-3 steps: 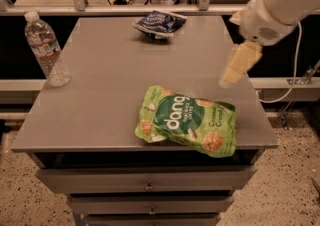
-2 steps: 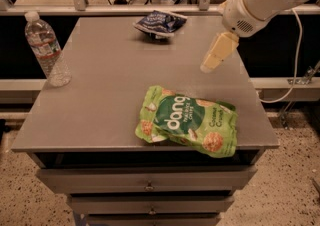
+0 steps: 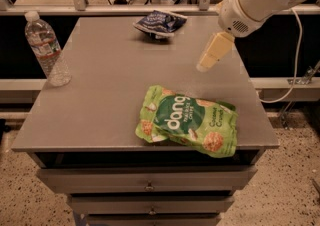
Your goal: Move blue chip bag near green rice chip bag
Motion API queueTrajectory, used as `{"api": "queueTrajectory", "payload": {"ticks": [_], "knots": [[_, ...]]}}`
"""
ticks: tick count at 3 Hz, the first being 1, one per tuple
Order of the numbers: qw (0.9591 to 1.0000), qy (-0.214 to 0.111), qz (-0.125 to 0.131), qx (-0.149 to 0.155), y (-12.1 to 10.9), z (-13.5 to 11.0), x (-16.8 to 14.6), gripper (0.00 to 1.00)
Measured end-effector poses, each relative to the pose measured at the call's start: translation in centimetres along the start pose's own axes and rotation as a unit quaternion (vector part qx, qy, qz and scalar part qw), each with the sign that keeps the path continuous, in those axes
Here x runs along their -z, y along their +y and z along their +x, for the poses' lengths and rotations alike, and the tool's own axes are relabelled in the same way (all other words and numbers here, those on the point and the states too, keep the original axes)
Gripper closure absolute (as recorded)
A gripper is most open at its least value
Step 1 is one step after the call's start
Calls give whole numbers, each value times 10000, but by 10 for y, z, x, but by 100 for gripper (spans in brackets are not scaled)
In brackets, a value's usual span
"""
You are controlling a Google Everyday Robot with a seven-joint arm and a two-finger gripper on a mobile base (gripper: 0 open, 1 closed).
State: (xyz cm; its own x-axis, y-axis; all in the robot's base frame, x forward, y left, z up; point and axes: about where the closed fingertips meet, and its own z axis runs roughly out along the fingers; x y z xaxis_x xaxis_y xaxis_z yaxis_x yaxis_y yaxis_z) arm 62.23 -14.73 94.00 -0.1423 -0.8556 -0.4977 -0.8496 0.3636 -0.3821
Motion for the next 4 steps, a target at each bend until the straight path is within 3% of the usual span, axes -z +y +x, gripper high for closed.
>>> {"api": "queueTrajectory", "payload": {"ticks": [1, 2, 3, 4], "knots": [[9969, -639, 192, -424, -38, -35, -70, 0], [9898, -1060, 418, -858, -78, -53, -141, 0], [9811, -1315, 854, -1132, -114, -62, -184, 3], [9738, -1468, 1104, -1343, -136, -70, -205, 26]]}}
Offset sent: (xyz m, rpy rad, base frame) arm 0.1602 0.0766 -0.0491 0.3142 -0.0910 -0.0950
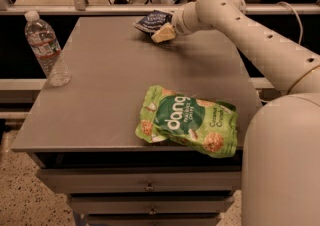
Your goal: Move blue chip bag near green rice chip bag
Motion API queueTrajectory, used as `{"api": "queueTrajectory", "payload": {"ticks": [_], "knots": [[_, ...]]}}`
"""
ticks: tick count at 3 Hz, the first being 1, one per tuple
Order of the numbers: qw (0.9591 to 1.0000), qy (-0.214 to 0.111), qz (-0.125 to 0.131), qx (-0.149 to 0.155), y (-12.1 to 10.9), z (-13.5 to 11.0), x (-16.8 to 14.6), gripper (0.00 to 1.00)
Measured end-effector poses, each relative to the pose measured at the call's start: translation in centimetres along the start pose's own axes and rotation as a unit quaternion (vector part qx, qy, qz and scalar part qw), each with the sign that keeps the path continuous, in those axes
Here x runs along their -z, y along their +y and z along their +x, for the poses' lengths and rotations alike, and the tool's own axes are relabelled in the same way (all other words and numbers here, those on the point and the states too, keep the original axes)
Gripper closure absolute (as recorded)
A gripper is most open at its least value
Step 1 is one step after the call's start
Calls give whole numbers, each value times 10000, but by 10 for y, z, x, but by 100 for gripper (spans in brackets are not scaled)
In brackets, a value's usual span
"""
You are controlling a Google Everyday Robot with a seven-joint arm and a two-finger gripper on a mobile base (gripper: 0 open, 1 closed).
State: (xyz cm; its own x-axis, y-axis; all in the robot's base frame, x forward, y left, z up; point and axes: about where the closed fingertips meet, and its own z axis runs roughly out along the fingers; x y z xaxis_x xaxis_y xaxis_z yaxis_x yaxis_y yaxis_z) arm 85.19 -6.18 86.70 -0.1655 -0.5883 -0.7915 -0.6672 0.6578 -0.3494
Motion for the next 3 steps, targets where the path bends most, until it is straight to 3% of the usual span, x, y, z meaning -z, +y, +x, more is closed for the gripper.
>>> {"api": "queueTrajectory", "payload": {"ticks": [2, 3], "knots": [[9983, -393, 363, -235, -22, -17, -3, 87], [9978, -561, 351, -48, -15, -30, 15, 100]]}}
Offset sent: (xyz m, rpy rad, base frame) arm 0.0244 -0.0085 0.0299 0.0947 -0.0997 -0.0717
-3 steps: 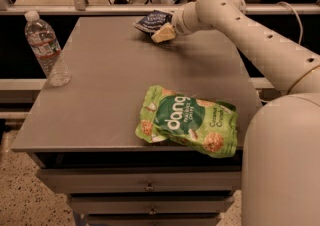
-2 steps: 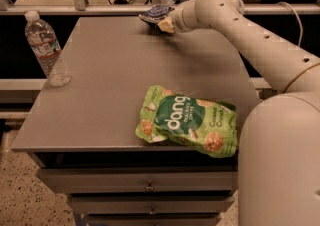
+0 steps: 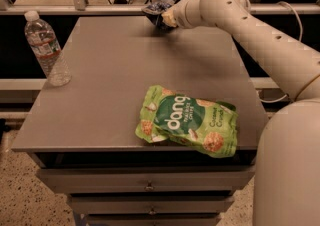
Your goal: Move blue chip bag near green rice chip bag
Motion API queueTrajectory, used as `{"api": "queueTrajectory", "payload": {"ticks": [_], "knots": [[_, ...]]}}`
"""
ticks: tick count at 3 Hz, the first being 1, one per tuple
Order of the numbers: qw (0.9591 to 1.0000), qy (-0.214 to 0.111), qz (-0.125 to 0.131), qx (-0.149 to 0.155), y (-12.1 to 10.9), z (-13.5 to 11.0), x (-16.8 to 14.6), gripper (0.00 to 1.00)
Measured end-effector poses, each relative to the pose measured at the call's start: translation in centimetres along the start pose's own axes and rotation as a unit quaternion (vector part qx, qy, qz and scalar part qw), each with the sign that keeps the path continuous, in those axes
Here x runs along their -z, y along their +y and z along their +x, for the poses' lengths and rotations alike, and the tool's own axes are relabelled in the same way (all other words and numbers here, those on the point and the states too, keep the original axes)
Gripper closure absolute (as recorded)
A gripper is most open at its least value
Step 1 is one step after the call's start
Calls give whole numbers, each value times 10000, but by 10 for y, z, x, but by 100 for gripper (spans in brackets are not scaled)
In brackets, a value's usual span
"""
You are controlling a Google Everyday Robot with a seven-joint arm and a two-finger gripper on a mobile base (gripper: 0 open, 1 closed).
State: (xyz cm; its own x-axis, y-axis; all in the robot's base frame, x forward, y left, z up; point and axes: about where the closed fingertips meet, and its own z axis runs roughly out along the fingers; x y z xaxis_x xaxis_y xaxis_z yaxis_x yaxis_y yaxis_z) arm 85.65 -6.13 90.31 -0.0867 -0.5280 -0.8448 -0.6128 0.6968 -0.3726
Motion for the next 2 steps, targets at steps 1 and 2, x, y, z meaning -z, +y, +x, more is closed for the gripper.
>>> {"api": "queueTrajectory", "payload": {"ticks": [1, 2], "knots": [[9996, -22, -243, 169, 16, -8, 31, 100], [9977, 144, -562, 350, 34, -9, 74, 100]]}}
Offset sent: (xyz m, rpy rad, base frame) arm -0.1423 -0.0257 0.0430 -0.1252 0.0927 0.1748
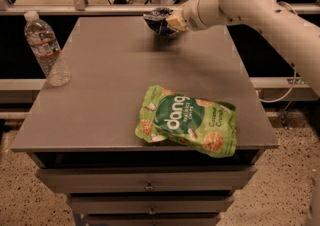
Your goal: Move blue chip bag near green rice chip bag
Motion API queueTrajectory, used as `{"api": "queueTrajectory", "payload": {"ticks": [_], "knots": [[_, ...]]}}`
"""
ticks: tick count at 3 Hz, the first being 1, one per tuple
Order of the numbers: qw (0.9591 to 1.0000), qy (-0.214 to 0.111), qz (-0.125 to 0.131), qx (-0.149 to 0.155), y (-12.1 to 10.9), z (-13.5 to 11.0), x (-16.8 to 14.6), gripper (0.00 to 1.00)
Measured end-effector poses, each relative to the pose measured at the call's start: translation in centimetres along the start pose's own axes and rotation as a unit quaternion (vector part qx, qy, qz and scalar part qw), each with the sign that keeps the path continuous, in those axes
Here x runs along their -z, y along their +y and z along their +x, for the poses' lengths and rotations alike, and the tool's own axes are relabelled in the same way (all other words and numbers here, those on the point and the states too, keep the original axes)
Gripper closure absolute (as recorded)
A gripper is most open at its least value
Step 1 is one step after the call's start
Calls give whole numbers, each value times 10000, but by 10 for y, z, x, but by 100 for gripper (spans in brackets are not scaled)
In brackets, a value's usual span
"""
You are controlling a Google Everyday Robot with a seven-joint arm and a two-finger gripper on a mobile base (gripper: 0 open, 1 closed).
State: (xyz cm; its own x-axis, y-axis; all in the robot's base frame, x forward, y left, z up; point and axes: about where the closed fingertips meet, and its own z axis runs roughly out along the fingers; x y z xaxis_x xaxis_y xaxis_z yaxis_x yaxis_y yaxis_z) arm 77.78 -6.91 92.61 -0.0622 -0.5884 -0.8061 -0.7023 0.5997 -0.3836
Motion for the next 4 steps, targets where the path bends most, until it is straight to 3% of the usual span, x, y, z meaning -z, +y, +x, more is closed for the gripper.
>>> {"api": "queueTrajectory", "payload": {"ticks": [2, 3, 4], "knots": [[9959, 354, -814, 149, 54, 7, 79, 100], [9834, 478, -1698, 435, 92, 10, 145, 100], [9724, 585, -2177, 594, 110, 16, 171, 100]]}}
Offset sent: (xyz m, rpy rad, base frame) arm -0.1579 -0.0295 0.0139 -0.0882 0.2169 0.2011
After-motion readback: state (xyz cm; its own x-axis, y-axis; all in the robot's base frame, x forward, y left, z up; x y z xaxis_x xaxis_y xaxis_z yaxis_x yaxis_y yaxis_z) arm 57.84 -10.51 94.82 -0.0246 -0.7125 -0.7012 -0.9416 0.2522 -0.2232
